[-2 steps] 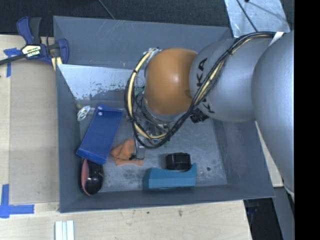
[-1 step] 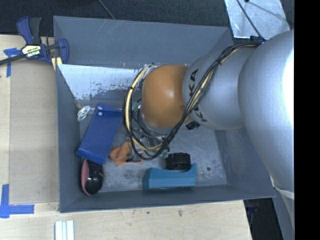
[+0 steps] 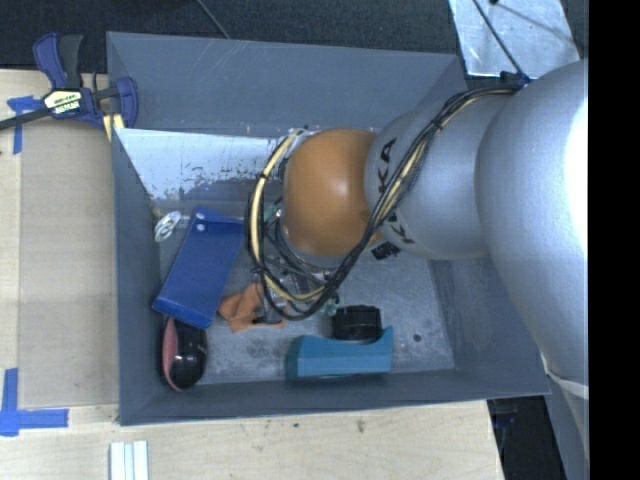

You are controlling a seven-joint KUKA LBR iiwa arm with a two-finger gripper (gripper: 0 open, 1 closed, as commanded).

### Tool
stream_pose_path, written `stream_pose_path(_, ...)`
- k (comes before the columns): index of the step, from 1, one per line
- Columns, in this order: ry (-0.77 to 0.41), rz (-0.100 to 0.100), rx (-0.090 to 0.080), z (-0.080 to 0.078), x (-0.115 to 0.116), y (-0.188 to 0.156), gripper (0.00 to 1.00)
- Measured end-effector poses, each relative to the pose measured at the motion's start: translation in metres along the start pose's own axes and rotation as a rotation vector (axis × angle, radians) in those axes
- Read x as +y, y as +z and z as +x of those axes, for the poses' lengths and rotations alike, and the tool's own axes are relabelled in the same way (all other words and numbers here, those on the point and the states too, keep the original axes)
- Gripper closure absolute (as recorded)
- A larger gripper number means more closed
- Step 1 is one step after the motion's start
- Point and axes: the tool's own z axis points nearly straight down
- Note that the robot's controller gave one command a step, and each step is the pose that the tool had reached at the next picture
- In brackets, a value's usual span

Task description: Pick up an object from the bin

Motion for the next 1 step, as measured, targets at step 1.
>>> stream_pose_path(1,-0.033,0.0,-0.004,0.0154,-0.0093,-0.1517,1.0)
